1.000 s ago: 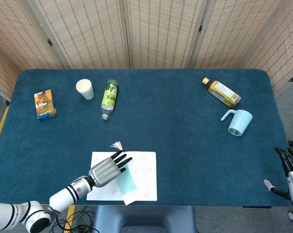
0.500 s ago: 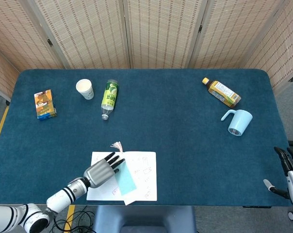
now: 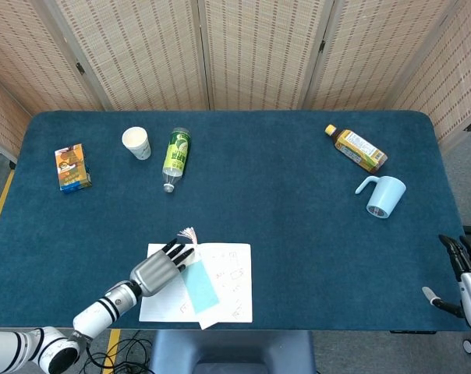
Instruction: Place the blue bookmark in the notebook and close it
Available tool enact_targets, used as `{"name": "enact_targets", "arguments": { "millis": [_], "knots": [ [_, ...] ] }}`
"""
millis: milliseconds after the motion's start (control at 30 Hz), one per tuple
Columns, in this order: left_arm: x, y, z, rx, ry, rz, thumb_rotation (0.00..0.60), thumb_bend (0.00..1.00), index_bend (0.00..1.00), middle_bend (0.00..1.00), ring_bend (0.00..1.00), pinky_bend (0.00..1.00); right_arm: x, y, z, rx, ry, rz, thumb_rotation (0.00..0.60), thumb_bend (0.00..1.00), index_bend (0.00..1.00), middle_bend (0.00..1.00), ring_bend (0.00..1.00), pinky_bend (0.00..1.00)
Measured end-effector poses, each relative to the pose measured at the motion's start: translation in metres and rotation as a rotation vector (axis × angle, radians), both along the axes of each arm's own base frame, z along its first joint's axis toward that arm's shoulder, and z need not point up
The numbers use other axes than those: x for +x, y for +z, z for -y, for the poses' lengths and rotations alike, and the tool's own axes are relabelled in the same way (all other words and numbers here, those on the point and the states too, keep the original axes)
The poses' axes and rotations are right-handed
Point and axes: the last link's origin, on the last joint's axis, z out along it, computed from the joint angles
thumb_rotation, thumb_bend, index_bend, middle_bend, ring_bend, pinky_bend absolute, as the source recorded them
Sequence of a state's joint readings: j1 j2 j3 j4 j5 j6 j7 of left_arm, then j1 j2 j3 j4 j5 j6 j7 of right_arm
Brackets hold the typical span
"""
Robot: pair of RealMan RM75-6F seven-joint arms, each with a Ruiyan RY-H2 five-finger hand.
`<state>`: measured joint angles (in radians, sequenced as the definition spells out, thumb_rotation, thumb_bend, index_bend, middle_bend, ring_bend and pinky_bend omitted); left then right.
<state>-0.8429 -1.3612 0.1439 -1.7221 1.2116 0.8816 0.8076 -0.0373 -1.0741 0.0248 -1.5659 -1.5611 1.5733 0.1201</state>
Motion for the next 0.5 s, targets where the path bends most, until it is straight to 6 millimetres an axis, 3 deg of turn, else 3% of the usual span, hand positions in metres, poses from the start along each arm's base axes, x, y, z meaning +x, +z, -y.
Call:
{"name": "enact_targets", "arguments": {
  "millis": [233, 500],
  "knots": [
    [-0.0080, 0.0045, 0.0013, -0.004, 0.026, -0.016, 0.600, 0.53, 0.34, 0.00, 0.00, 0.09, 0.0006, -0.0004, 0.0013, 0.005, 0.000, -0.003, 0.600, 0.11, 0.04, 0.13, 0.04, 0.12],
    [-0.0053, -0.0035, 0.0008, -0.015, 0.028, -0.002, 0.600, 0.53, 0.30, 0.00, 0.00, 0.09, 0.0000, -0.0002, 0.0011, 0.004, -0.003, -0.003, 0.600, 0.11, 0.04, 0.13, 0.04, 0.12]
  ]
}}
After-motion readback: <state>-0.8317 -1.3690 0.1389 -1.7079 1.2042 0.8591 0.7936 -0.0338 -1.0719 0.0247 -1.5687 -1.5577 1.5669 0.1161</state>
